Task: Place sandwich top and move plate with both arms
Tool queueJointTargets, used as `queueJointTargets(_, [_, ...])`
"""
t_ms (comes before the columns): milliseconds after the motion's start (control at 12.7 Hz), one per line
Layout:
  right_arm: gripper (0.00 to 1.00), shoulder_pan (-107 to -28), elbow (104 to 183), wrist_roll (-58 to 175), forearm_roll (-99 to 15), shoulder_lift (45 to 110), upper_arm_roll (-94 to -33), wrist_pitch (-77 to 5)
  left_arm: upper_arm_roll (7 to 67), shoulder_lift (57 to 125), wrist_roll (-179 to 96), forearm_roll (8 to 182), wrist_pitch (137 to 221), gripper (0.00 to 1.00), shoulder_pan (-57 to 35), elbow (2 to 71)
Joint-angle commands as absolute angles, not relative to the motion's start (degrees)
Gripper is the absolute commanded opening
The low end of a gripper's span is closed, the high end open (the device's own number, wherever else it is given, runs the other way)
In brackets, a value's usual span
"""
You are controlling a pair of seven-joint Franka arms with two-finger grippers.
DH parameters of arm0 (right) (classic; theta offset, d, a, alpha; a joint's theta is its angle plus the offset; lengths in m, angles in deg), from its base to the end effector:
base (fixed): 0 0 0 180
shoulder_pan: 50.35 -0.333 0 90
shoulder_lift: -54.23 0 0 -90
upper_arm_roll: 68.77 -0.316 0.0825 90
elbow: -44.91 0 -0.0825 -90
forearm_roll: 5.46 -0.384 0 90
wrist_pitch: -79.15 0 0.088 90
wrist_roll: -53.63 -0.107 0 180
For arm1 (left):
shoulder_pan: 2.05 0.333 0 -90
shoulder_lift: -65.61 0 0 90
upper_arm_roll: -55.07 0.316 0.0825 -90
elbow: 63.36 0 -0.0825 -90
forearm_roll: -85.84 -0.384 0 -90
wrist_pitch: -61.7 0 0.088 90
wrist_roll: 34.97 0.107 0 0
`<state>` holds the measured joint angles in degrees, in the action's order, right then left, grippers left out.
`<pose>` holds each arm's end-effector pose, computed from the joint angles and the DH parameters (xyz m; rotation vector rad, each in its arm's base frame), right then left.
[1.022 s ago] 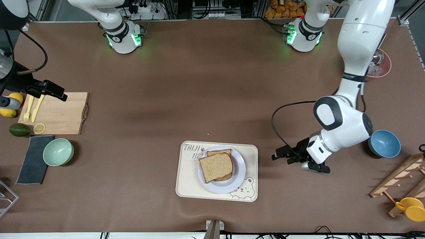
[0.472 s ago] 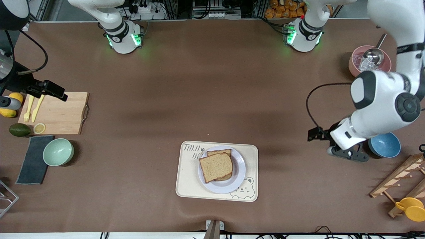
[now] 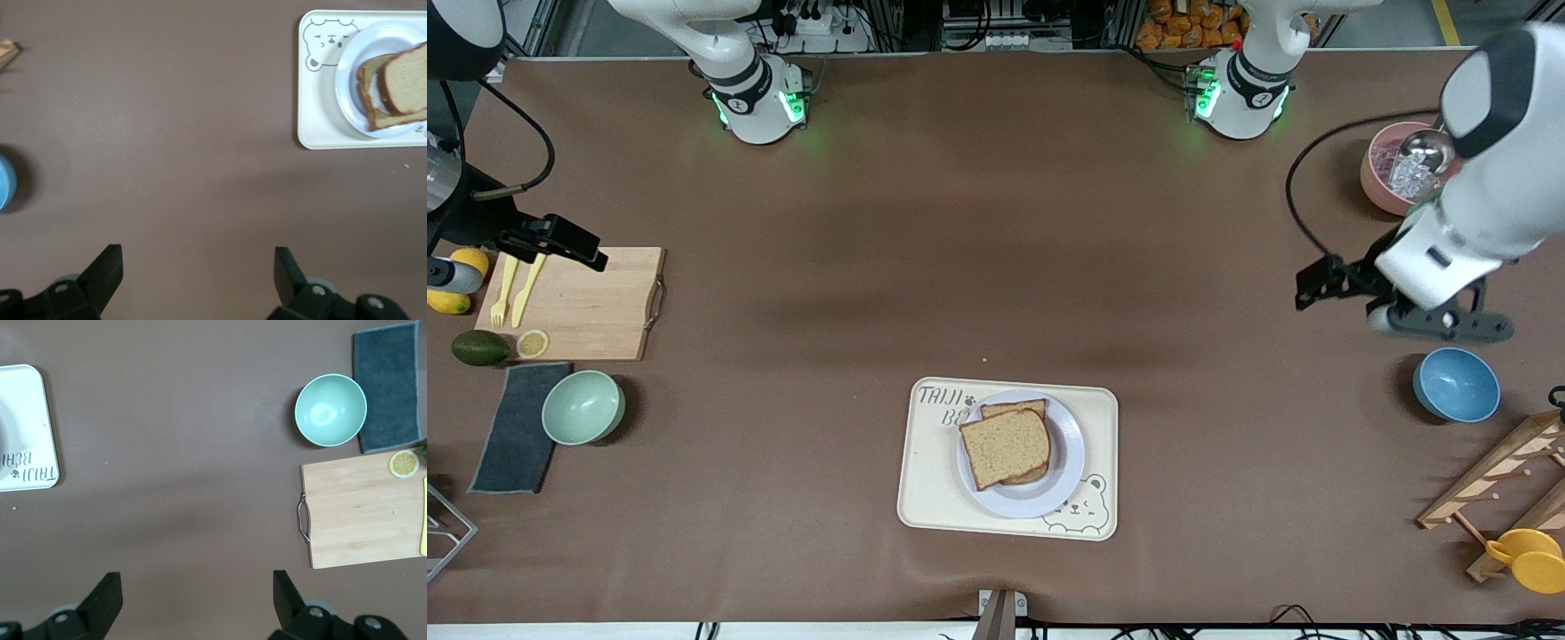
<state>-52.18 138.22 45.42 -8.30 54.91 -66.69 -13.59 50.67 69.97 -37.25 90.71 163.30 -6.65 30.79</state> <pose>0.5607 0.0028 0.5948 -3.0852 0.2327 0.0389 0.5837 -0.0984 0.5650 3.0425 -0.1554 0.0687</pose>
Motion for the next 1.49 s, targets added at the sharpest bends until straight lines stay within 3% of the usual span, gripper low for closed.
queueJointTargets(0, [1.0,-51.67,137.81,45.54,-7.13,54.84,-67.28,-13.49,50.76,63.52,-37.79,89.8,160.84,1.0,-6.97,32.88])
queueJointTargets(707, [1.0,-52.2,137.81,45.46,-6.34,54.75,-67.37,-13.05,51.03,62.97,-35.94,88.31,152.23,1.0,-8.11,28.24])
queueJointTargets(1415, [1.0,-52.46,137.63,45.46,-6.25,54.67,-67.37,-13.22,50.59,64.12,-36.38,83.82,152.31,1.0,-7.85,25.67])
